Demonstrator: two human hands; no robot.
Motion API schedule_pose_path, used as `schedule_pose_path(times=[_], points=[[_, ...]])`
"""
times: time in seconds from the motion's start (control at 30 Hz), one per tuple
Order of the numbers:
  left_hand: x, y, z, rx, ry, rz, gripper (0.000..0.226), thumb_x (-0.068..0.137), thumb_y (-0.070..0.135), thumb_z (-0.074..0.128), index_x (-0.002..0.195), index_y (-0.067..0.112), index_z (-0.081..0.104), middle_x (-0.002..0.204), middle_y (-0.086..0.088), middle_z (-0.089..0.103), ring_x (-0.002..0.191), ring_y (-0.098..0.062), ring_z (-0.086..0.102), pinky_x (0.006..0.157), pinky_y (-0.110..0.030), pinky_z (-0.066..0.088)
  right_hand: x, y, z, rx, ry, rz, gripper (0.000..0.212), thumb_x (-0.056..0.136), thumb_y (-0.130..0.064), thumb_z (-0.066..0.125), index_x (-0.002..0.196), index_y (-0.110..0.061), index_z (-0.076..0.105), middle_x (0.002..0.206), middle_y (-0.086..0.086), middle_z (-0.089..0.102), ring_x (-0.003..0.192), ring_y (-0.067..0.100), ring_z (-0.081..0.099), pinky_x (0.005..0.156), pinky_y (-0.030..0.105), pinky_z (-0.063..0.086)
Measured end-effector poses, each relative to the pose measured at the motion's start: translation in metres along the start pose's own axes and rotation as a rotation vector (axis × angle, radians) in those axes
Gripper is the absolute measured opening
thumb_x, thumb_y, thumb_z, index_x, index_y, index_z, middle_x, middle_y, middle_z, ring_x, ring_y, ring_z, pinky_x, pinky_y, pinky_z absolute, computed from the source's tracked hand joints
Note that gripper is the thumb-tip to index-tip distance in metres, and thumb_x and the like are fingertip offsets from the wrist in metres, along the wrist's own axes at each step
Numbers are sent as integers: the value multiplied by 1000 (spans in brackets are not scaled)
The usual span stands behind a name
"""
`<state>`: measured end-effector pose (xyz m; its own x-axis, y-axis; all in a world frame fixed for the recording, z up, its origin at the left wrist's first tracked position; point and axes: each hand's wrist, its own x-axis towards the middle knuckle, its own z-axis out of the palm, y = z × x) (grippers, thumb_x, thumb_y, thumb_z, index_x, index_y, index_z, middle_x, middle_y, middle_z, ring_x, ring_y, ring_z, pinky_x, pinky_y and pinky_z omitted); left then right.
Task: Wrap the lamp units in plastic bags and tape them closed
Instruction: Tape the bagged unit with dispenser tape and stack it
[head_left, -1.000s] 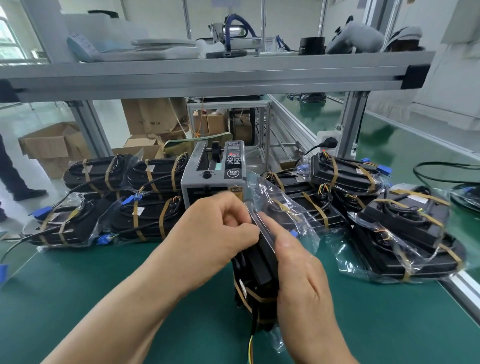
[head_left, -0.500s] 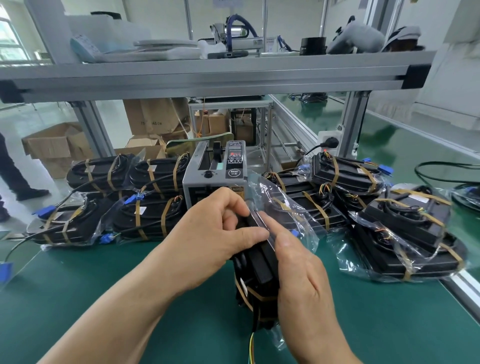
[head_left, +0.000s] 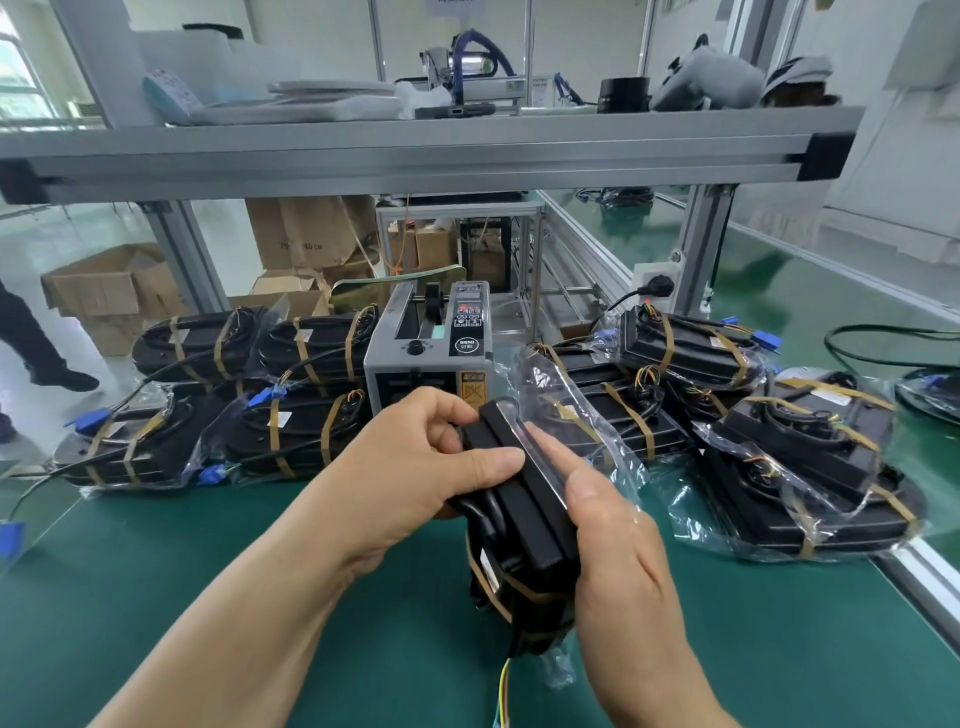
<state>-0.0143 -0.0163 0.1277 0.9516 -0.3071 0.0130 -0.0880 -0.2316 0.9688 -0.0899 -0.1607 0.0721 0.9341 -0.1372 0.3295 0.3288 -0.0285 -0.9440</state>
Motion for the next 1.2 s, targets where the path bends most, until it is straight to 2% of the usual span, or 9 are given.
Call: schedule_pose_path(times=[0.13,0.27,0.37,0.47,0.57,0.7,0.83,1.0,1.2], points=[[-4,1,3,-86,-38,-35,62,47,43,81,104,25,64,83,-2,55,65,-8,61,57,-25,55,-5,7,-2,13,15,-20,54,83,-62,37,131,-50,59,128,-6,69,126,17,60,109,51,43],[-5,-2,5,-16,-47,51,44,67,32,90,104,25,66,79,4,54,68,-9,53,61,-22,50,-8,14,2,71,56,-81,53,89,-55,37,136,-42,58,135,-12,65,132,14,55,112,49,40],[-2,-3,1,57,2,151,45,61,38,83,101,30,66,76,12,56,67,-6,50,67,-22,49,-3,22,5,107,71,-141,51,96,-45,36,142,-36,54,142,-8,59,138,18,50,114,51,36],[1,-4,-3,168,60,218,46,63,37,87,102,35,62,76,20,60,61,0,51,63,-15,48,7,29,3,151,16,-136,48,101,-31,37,146,-26,52,147,-2,56,142,21,45,117,53,32],[-1,-16,2,228,169,257,46,69,27,89,101,39,59,82,19,57,64,3,52,65,-11,45,10,36,-1,158,-66,-115,46,99,-18,43,144,-24,53,147,-7,55,142,15,44,119,43,33],[-11,-31,14,274,202,342,44,70,36,81,103,51,56,92,26,52,79,0,55,69,-10,45,3,40,0,181,54,-61,44,82,-17,69,123,-33,71,123,-6,72,118,12,66,96,24,54],[-20,-36,20,332,200,408,41,78,35,72,114,49,56,100,21,49,91,-9,55,78,-15,48,-1,35,8,211,211,-37,39,79,-14,68,106,-41,76,100,-4,79,92,8,74,74,16,56],[-32,-43,22,337,226,436,47,76,32,73,114,51,54,102,18,50,93,-10,55,79,-14,47,-11,31,11,244,208,15,42,77,-11,67,109,-36,75,106,0,78,100,15,74,84,27,59],[-54,-58,32,415,230,603,47,76,37,67,122,44,55,101,18,48,88,-11,56,76,-20,51,-25,11,-14,-173,197,17,61,69,-27,83,121,-50,64,117,-29,68,116,-8,61,97,9,44]])
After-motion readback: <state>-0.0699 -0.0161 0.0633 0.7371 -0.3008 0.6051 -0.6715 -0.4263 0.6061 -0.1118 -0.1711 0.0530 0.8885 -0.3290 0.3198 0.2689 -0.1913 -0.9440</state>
